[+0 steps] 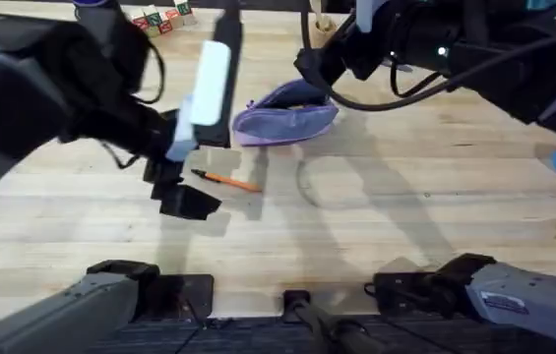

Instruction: Unzip the bag, pick up the pens from the table one at a time and place them inside, then zip the bag closed.

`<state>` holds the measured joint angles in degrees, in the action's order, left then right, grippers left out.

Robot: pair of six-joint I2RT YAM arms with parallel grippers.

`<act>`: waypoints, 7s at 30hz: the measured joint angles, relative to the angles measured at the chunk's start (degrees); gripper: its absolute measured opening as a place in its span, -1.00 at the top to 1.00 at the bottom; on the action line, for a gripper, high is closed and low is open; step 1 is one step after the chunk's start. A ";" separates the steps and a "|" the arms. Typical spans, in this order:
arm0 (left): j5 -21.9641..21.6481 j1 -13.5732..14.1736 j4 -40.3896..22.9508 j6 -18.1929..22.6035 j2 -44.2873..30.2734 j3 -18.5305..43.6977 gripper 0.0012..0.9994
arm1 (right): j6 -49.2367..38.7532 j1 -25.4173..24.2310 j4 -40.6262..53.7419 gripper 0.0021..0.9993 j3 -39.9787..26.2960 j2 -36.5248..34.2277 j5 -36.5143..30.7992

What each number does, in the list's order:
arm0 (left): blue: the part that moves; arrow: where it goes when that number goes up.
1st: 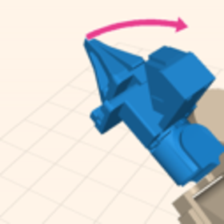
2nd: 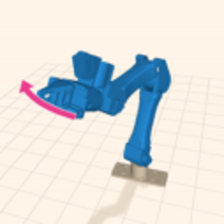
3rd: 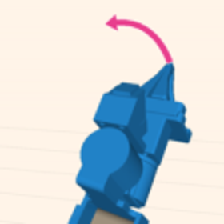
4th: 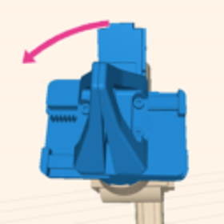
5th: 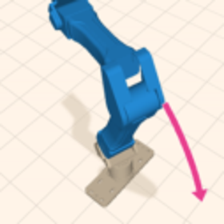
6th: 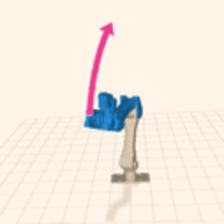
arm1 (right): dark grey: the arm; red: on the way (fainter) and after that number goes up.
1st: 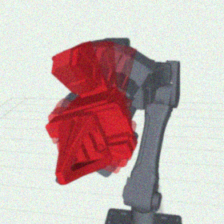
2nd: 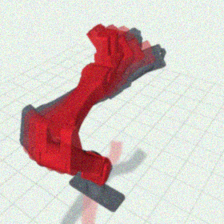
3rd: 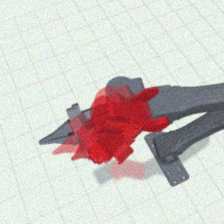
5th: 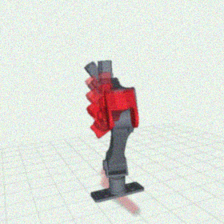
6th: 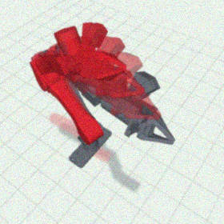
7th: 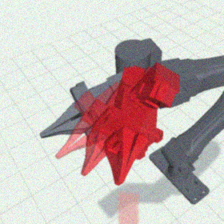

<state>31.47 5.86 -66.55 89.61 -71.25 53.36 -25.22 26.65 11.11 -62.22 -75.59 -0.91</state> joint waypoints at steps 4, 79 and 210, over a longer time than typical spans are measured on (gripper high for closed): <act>-2.96 4.07 1.64 -1.00 -5.21 0.00 -0.99 | 0.79 -0.34 -0.02 -0.99 0.00 0.00 -0.41; -10.41 9.03 -1.49 -13.15 -18.48 9.54 0.92 | 8.38 -4.39 0.02 -0.99 0.00 5.51 -0.81; 10.62 -20.64 4.57 -17.33 -19.88 22.86 -0.99 | 14.26 9.05 41.13 -0.99 -39.37 -15.13 -10.78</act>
<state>42.10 -14.77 -61.98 72.29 -91.13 76.23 -10.96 35.70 52.25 -101.58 -90.73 -11.69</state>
